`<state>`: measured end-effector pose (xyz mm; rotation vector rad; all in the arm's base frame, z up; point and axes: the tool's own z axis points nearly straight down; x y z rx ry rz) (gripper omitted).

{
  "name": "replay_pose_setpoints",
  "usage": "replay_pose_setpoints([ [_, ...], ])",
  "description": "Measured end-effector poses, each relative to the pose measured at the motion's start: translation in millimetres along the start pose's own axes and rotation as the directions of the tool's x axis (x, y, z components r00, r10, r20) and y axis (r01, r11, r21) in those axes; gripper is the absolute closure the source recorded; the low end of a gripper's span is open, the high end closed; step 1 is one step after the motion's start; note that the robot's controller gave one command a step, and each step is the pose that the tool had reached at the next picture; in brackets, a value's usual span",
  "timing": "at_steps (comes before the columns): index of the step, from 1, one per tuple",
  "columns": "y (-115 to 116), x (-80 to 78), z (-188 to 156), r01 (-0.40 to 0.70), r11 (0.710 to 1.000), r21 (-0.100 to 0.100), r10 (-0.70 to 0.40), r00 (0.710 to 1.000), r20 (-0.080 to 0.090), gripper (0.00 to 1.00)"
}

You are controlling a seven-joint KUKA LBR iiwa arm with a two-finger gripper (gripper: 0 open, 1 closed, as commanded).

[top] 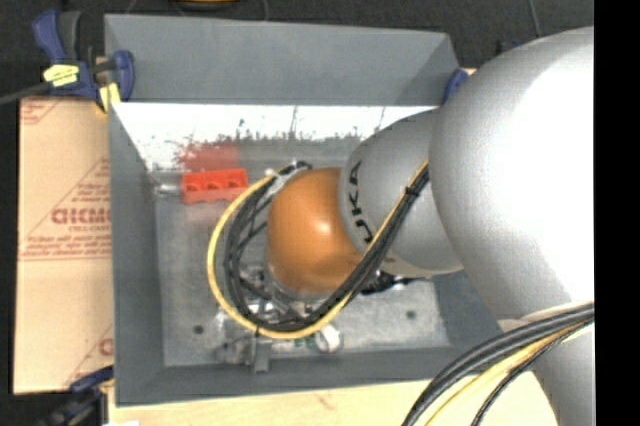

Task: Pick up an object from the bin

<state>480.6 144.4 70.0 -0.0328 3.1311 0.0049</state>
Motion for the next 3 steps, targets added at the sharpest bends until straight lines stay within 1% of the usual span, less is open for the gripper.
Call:
replay_pose_setpoints([
  [1, -3, -2.1, -31, 0.407, 0.913, -0.001, -0.407, 0.913, -0.006, 0.00],
  [2, -22, -6.3, -30, 0.236, 0.972, 0.001, -0.236, 0.972, -0.011, 0.00],
  [3, -28, -6.1, -1, 0.141, 0.990, 0.000, -0.141, 0.990, -0.006, 0.00],
])
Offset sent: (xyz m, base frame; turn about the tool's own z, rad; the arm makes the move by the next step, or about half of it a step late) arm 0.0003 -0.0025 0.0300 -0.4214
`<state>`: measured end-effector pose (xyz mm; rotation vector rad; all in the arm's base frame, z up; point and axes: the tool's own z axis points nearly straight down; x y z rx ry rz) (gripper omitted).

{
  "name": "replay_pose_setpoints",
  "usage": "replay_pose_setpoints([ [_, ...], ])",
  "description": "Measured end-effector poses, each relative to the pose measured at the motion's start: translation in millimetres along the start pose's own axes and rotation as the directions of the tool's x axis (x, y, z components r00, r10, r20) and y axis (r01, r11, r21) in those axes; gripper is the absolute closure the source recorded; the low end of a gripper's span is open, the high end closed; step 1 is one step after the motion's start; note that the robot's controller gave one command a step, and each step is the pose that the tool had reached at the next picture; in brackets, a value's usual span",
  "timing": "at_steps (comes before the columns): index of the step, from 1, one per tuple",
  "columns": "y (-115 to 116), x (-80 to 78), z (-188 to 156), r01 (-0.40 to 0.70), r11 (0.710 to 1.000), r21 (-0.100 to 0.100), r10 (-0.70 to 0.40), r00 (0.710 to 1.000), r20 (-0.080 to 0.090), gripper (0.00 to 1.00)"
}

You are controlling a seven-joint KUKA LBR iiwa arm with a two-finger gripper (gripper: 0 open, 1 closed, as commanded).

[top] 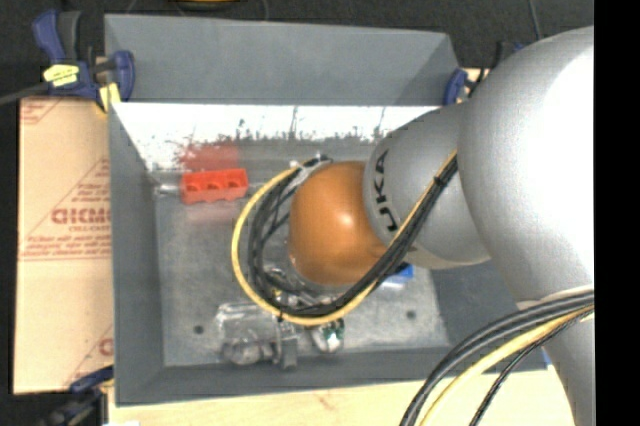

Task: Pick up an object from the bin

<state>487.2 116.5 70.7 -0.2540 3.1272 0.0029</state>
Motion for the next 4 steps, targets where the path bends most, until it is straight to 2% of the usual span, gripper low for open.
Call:
replay_pose_setpoints([
  [1, 52, 1.9, 0, -0.293, 0.956, -0.002, 0.293, 0.956, 0.003, 0.00],
  [2, 51, 0.8, -1, -0.297, 0.955, -0.001, 0.297, 0.955, 0.005, 1.00],
  [3, 50, -1.4, -74, -0.296, 0.955, 0.000, 0.296, 0.955, 0.002, 1.00],
  [4, 49, -2.9, -130, -0.293, 0.956, 0.000, 0.293, 0.956, 0.001, 1.00],
])
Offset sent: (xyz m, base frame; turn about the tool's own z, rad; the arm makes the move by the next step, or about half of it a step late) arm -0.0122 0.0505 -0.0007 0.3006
